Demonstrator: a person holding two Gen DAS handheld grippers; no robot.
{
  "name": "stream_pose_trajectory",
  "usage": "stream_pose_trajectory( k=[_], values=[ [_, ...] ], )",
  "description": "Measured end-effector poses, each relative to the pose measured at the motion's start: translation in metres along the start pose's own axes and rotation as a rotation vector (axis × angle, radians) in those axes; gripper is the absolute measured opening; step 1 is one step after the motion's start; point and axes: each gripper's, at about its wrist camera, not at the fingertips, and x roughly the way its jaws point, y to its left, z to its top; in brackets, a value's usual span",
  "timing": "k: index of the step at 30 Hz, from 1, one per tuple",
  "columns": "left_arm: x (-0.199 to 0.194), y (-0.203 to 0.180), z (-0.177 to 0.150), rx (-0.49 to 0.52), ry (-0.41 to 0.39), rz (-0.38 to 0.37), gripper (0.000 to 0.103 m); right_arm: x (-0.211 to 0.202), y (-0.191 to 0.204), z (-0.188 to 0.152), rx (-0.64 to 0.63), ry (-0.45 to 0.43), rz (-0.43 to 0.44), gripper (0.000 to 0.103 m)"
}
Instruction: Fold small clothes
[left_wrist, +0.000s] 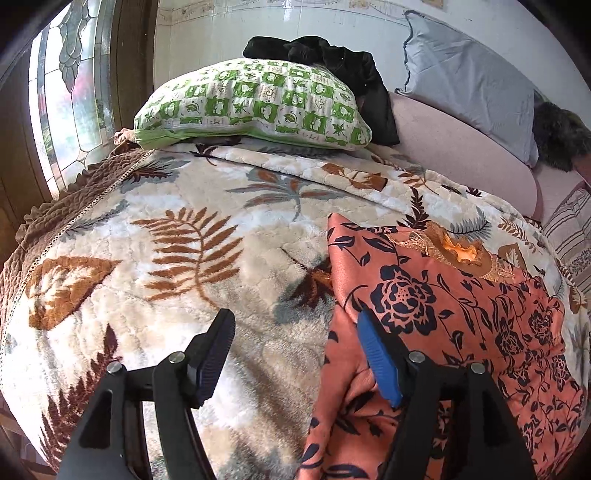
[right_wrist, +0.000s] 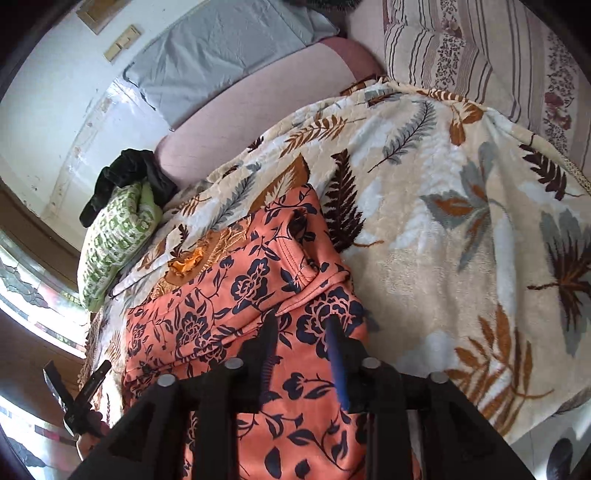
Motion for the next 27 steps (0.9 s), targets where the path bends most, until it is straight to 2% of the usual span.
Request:
stream_pose_trajectory(
  k=[1,2,4,6,11,15,16,17,19,24,25,27],
  values=[
    [-0.009,0.006,-0.003,-0.007,-0.010,0.004,0.074,-0.009,-0.003,-0.006,-0.005,-0.018,0.007,0.079],
    [-0.018,0.012,-0.006,-0.018,-0.026,0.009,0.076,-0.018,-0.005,-0.013,-0.007,-0.051,0.020,0.085],
    [-0.036,0.020,-0.017,-0.032,-0.049,0.014,0.079,-0.030,-0.010,-0.026,-0.015,-0.083,0.055,0.085],
    [-0.048,0.026,-0.031,-0.053,-0.025,0.016,0.080,-0.031,-0.014,-0.036,-0.009,-0.053,0.079,0.085],
    [-0.072,0.028,-0.073,-0.134,0.115,-0.075,0.080,-0.031,-0.030,-0.047,0.009,0.033,0.097,0.085],
    [-0.083,0.018,-0.110,-0.098,0.228,-0.088,0.080,-0.036,-0.043,-0.051,-0.002,0.070,0.085,0.084],
    [-0.084,0.016,-0.118,-0.091,0.260,-0.103,0.075,-0.037,-0.048,-0.052,0.002,0.084,0.083,0.084],
    [-0.086,0.016,-0.127,-0.085,0.284,-0.113,0.059,-0.038,-0.053,-0.055,0.007,0.092,0.081,0.084],
    [-0.088,0.014,-0.142,-0.060,0.329,-0.093,0.043,-0.039,-0.064,-0.061,0.020,0.110,0.085,0.083],
    [-0.086,0.024,-0.167,-0.114,0.426,-0.073,0.043,-0.035,-0.085,-0.081,0.055,0.153,0.095,0.079],
    [-0.084,0.025,-0.169,-0.122,0.436,-0.059,0.045,-0.033,-0.087,-0.084,0.061,0.164,0.090,0.074],
    [-0.080,0.026,-0.173,-0.149,0.467,-0.098,0.046,-0.030,-0.088,-0.085,0.066,0.184,0.091,0.070]
  ],
)
